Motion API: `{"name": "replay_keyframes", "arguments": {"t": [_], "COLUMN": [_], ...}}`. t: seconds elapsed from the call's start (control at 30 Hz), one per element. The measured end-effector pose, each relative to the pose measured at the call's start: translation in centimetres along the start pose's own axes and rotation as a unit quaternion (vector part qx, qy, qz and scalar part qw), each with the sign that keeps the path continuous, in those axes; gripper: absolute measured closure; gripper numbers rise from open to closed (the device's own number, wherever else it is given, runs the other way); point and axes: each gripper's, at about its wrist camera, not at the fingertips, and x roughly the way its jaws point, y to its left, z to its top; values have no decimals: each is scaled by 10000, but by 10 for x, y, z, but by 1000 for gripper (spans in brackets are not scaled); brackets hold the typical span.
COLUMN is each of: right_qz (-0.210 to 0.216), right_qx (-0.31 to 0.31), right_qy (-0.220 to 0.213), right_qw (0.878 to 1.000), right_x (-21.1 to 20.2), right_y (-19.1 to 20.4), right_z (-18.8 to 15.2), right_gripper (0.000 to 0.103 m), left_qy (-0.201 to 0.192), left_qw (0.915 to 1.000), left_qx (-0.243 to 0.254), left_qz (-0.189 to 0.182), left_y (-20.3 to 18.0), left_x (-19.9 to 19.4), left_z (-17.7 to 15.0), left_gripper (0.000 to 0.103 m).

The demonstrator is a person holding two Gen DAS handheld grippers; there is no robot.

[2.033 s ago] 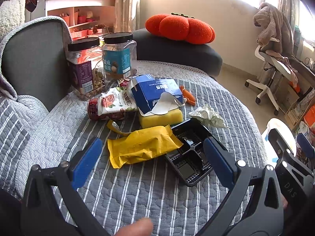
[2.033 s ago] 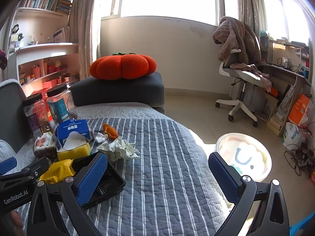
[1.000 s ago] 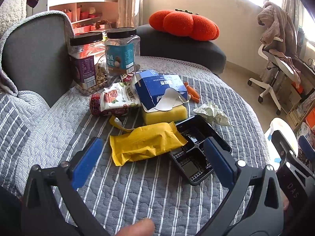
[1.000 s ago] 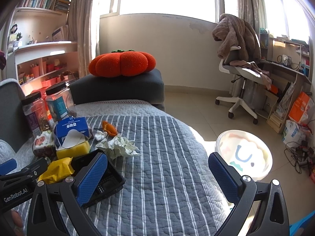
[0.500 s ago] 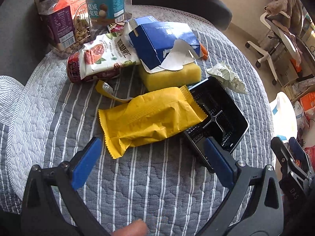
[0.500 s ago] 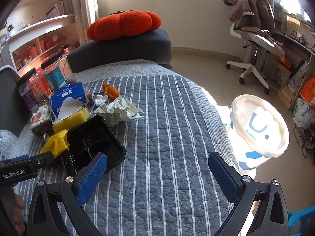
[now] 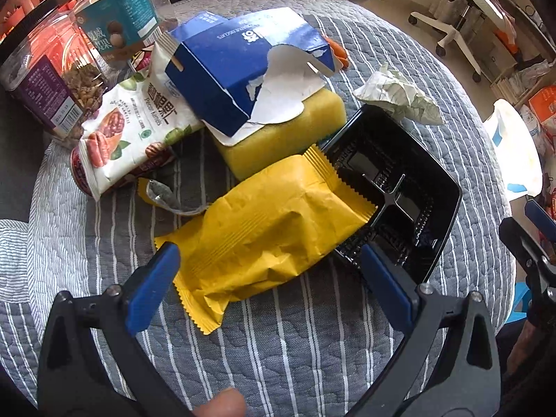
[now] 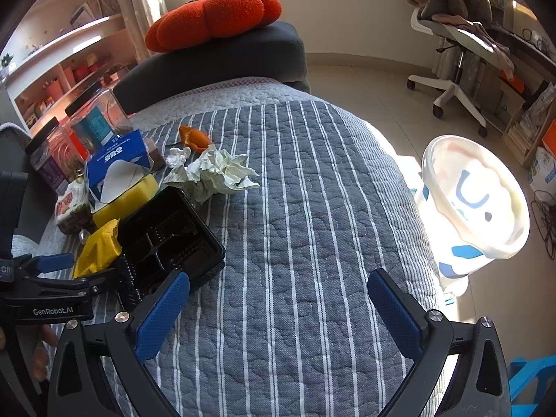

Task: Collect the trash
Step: 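Grasp the yellow snack wrapper with the left gripper while the right gripper approaches the crumpled tissue, then grasp the crumpled white tissue with the right gripper and lift it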

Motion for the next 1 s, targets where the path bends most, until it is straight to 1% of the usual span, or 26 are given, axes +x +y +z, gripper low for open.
{"name": "replay_keyframes", "arguments": {"t": [0.07,0.13,0.2,0.23,0.3,0.33,0.37,0.4,0.47,0.53,0.57,0.6,0.7,0.77,0.9,1.0], "right_qz": [-8,-21,-28,-30,-28,-21,-13,-9,-16,-24,-16,-6,54,142,257,378], "right_qx": [-3,5,27,38,52,52,46,33,-10,-47,-61,-66,-18,54,209,110], "right_qy": [41,73,86,87,91,90,91,93,86,76,72,67,79,114,94,256], "right_qw": [10000,10000,10000,10000,9999,9999,9999,10000,10000,10000,10000,10000,10000,9998,9994,9989], "right_x": [2,4,5,6,7,7,7,8,8,7,7,6,5,4,5,20], "right_y": [0,-1,-1,-1,-1,-1,0,0,2,3,3,3,1,-2,-4,2], "right_z": [0,0,1,1,2,2,1,1,0,-1,-1,-1,2,10,36,60], "right_gripper": [0,0,0,0,0,0,0,0,0,0,0,0,0,0,0,0], "left_qy": [-19,38,-21,-79,-178,-217,-258,-290,-368,-465,-523,-560,-732,-861,-1029,-1119], "left_qw": [10000,9998,9995,9994,9984,9976,9967,9959,9950,9946,9941,9937,9908,9885,9854,9834], "left_qx": [-59,-129,-212,-241,-364,-436,-506,-555,-625,-645,-662,-685,-814,-867,-842,-786], "left_qz": [-33,-135,-215,-238,-392,-485,-586,-651,-691,-671,-678,-687,-800,-895,-1061,-1189], "left_y": [5,13,19,24,36,42,47,51,62,63,64,66,72,77,76,74], "left_x": [-1,0,-6,-8,-20,-24,-29,-33,-43,-45,-46,-48,-52,-59,-70,-78], "left_z": [-6,-6,-8,-5,-9,-4,-6,-7,-12,-7,-6,-5,4,7,10,12], "left_gripper": [6,27,35,44,46,48,51,60,63,71,76,89,91,91,91,91]}}
